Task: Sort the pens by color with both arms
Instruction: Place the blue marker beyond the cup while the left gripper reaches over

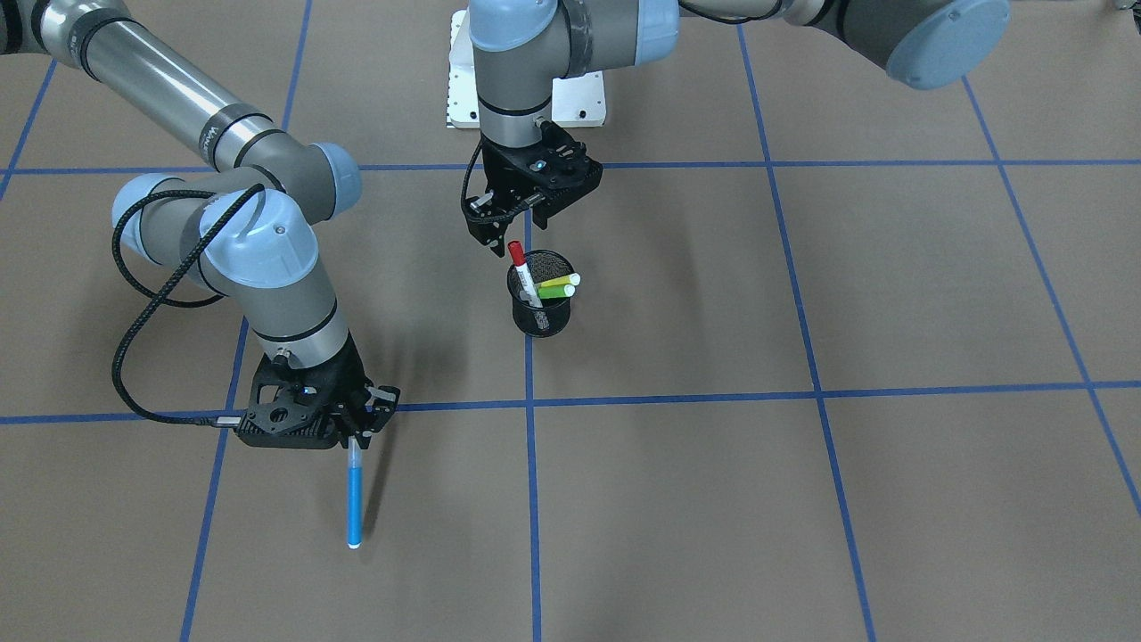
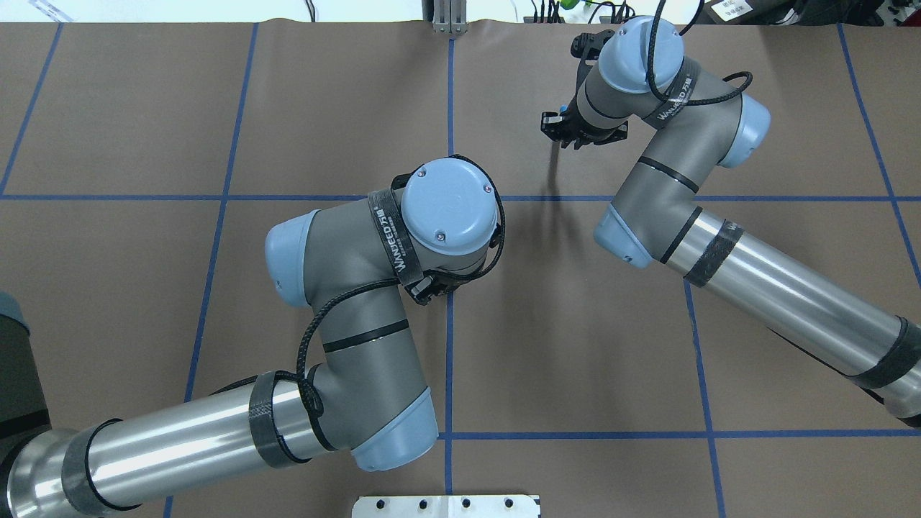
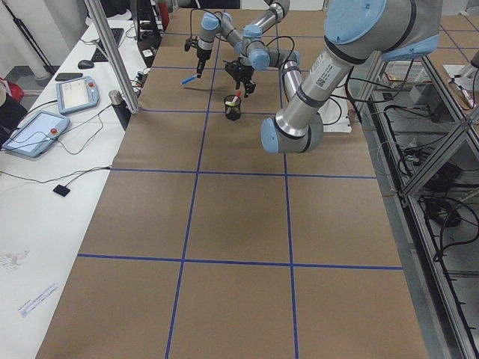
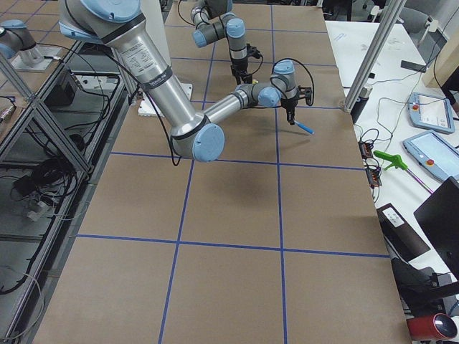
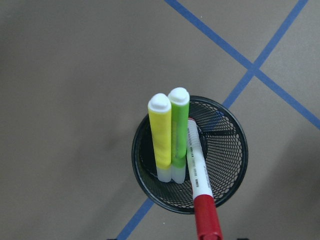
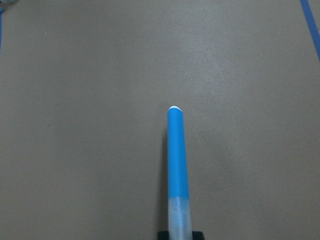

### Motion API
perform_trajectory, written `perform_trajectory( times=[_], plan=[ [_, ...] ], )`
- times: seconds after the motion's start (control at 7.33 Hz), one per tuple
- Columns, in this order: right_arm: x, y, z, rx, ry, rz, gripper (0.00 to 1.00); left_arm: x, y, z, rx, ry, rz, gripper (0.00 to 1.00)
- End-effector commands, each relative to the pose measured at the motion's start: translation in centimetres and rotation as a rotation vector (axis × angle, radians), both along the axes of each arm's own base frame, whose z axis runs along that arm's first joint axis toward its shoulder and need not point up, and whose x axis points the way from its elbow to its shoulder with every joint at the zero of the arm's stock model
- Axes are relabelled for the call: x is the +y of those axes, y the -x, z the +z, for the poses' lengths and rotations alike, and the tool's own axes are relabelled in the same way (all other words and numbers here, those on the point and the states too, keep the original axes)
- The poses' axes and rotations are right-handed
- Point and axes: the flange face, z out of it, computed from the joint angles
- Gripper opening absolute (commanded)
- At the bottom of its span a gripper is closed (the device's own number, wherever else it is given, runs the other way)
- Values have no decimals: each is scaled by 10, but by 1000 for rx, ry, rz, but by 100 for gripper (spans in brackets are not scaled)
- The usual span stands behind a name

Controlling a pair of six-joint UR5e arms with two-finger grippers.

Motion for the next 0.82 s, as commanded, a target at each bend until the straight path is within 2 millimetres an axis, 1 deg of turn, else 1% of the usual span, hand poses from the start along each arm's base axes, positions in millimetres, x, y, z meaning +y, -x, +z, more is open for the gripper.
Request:
perform_trajectory(
  times=[0.0,0.14,0.27,0.41,0.55,0.68],
  plan=[
    [6,8,-5,-4,-12,-18,30,-7,-10,5,-21,-6,-19,64],
    [3,4,-4,4,-19,0,99,-7,-10,4,-21,-10,-17,59],
    [1,1,-3,8,-21,11,100,-7,-10,5,-25,-11,-15,47],
    [-11,-22,-12,-18,-13,27,100,-7,-10,5,-24,-13,-13,42],
    [-34,-65,-5,-53,31,27,100,-6,-10,3,-21,-14,-13,35],
    [-46,-98,20,-55,83,43,100,-7,-8,2,-18,-17,-14,23]
  ],
)
